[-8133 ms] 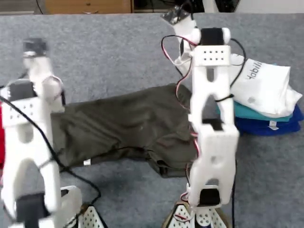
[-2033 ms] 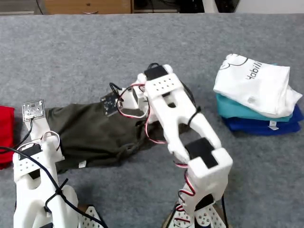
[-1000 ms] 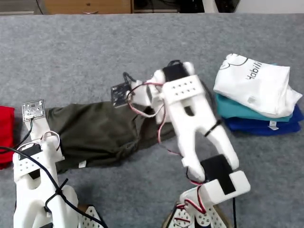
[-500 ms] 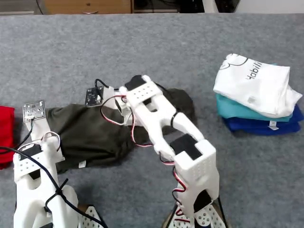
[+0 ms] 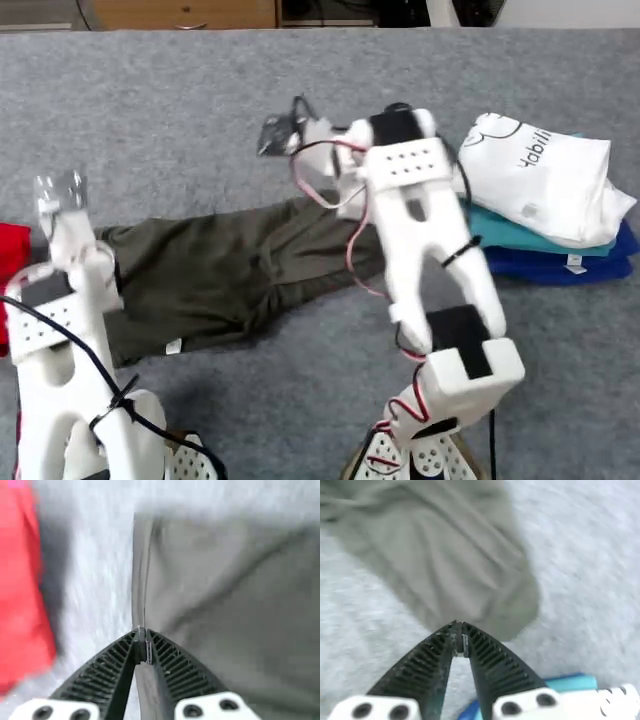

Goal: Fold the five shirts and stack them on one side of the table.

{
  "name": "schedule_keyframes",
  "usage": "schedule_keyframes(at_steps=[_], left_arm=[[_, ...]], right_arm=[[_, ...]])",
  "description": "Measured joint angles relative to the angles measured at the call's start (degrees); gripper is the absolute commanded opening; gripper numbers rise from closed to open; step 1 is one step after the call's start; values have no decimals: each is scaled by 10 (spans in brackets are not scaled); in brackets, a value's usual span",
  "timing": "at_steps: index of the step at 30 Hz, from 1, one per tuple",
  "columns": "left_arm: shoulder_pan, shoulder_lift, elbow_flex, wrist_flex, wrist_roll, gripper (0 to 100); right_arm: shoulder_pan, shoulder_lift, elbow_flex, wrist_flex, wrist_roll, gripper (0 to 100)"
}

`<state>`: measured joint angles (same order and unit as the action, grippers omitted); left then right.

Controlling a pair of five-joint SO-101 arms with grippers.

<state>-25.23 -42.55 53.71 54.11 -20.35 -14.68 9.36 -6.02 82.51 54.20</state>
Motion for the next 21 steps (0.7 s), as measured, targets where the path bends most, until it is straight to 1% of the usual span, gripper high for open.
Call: schedule_keyframes(at_steps=[1,3,6,8,10,12,14,18,21], left_arm=[[14,1,-23,-6,11,23],[46,16,-41,-46,29,23],[80,80,-31,-142,39,20],[80,155,-18,-217,40,20],[64,240,-22,-269,42,20],[33,326,-39,-286,37,19],[6,388,-63,-287,14,19],[-20,406,-85,-288,-16,19],[-36,410,-84,-310,-30,19]], right_arm=[[10,9,0,-19,-9,3],[23,42,0,-48,-24,3],[42,109,-4,-76,-45,3],[55,150,-17,-82,-64,3],[69,184,-35,-83,-76,3],[84,215,-55,-83,-79,3],[95,244,-76,-78,-79,3],[102,298,-129,-51,-79,2],[102,329,-164,-29,-79,2]])
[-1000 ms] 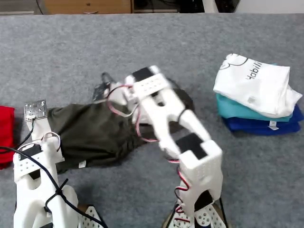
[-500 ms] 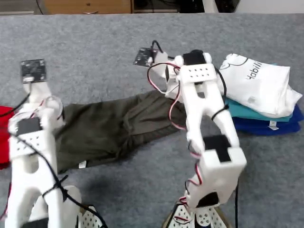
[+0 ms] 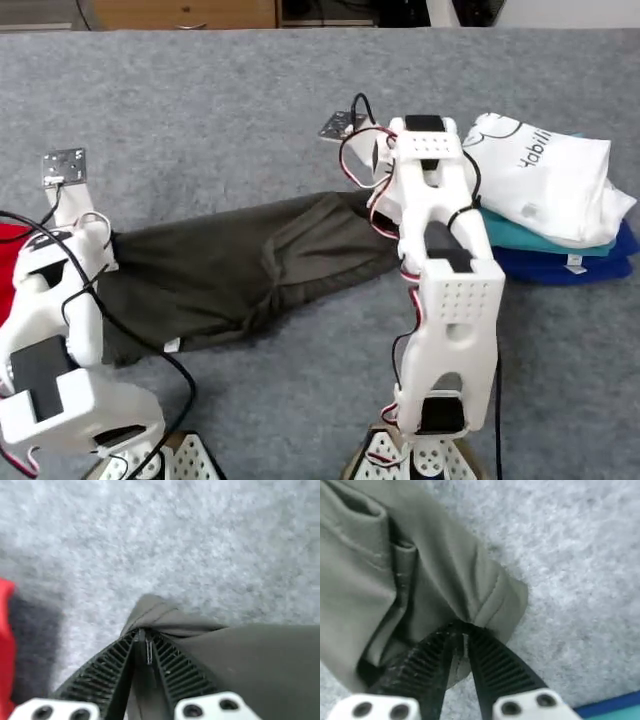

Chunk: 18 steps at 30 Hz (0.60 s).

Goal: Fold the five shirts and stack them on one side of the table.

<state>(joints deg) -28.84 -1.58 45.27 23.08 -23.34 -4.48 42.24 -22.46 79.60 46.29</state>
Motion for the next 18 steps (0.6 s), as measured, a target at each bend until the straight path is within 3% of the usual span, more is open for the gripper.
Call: schedule_keyframes(at_steps=[8,18], left_arm=[[-25,-23,4,-1,-4,19],[11,-330,-10,251,25,43]], right_arm=[[0,24,-91,74,-2,2],[4,-63,-200,187,-2,2]])
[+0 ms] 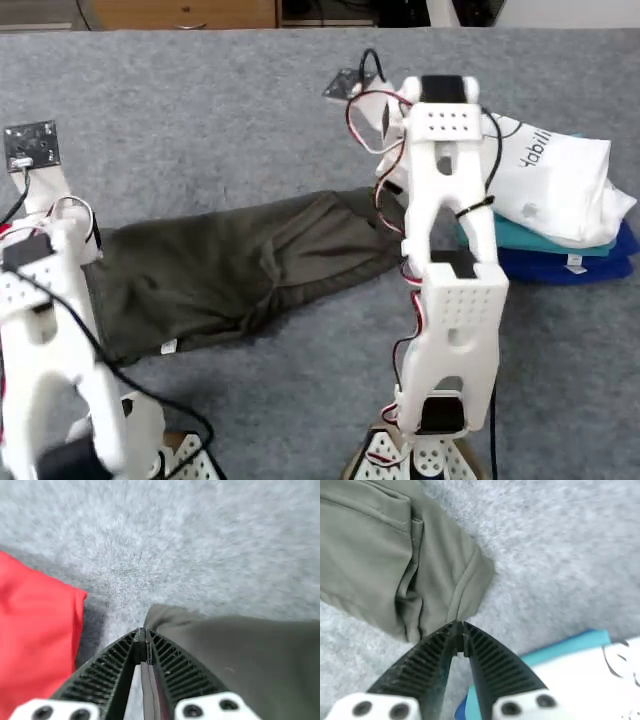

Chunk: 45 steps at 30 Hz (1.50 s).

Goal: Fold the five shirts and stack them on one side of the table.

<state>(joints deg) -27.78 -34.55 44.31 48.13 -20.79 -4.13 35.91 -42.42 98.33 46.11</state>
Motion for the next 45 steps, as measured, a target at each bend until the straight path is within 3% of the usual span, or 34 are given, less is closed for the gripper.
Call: schedule_keyframes(at_steps=[6,10,16,31,37,45], left_arm=[[-36,-76,34,106,1,145],[-52,-59,26,163,1,148],[-70,5,-38,300,3,229],[-118,309,-41,137,15,222],[-99,427,-121,170,92,176],[-6,504,-197,230,111,51]], right_arm=[[32,-98,-2,26,0,2],[50,-147,-1,27,0,2],[52,-185,74,27,0,2],[52,-222,131,27,0,2],[52,-222,131,27,0,2],[52,-222,131,27,0,2]])
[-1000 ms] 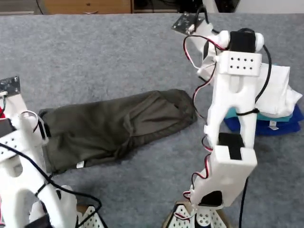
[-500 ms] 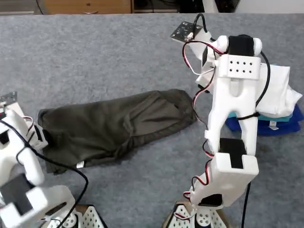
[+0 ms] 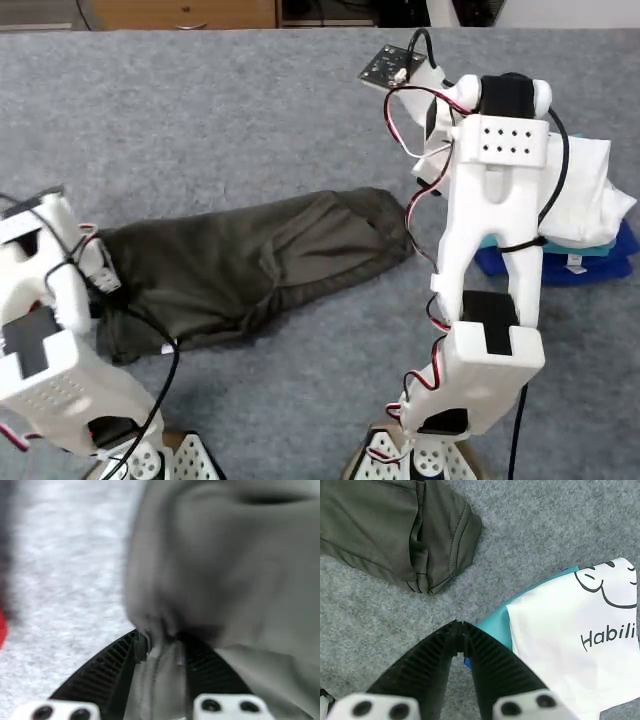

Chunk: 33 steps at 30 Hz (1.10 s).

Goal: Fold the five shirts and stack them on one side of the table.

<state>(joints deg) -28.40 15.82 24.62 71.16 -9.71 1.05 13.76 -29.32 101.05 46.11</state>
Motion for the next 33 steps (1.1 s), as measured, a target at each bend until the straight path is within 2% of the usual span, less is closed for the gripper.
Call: schedule_keyframes(at_steps=[2,11,16,22,26,29,33], left_arm=[[27,2,-3,0,2,16],[105,9,-12,4,7,19],[167,-60,-50,65,22,19],[301,-201,-119,101,82,19],[418,-217,-143,101,127,19],[485,-211,-163,71,175,19],[513,-165,-207,0,236,19]], right_arm=[[0,0,0,0,0,2],[0,0,-25,0,0,2],[0,-3,-26,0,0,2],[14,-33,-26,0,0,2],[42,-59,-26,0,24,2],[68,-69,-26,0,41,2],[110,-69,-26,0,55,2]])
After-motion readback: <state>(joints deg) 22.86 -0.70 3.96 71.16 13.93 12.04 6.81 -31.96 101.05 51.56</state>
